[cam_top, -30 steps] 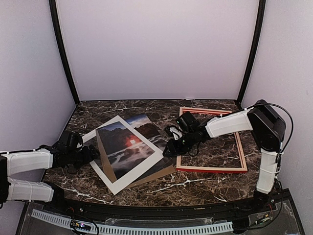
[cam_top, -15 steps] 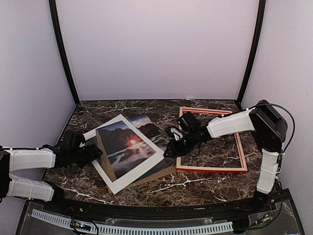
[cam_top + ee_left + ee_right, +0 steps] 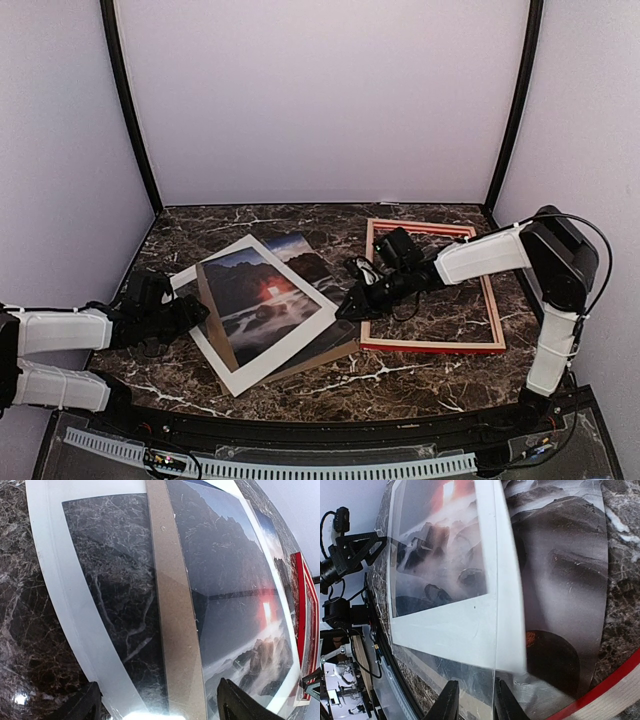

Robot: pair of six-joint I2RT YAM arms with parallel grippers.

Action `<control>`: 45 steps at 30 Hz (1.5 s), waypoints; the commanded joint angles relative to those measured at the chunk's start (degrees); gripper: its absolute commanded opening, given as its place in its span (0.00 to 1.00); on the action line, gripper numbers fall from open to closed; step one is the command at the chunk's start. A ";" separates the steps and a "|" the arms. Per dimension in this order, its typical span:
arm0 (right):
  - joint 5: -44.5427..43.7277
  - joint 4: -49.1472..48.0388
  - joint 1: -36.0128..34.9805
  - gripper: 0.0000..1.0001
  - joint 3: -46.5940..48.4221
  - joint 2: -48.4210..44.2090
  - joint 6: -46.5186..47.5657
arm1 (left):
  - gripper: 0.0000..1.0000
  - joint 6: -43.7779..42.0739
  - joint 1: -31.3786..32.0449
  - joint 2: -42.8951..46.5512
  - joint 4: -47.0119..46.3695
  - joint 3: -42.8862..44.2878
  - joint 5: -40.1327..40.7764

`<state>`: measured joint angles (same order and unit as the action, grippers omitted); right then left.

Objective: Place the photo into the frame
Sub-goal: Pick up the glass panel from the mat board.

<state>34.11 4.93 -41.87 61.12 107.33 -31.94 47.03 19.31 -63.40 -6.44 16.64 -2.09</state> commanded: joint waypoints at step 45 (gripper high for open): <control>9.30 -9.00 -3.89 0.03 8.25 8.61 -5.32 | 0.81 -5.34 1.61 3.20 -2.66 -1.50 -4.46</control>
<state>43.29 -2.74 -45.21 67.92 117.12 -38.04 44.53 20.27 -62.43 -8.03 15.59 -4.49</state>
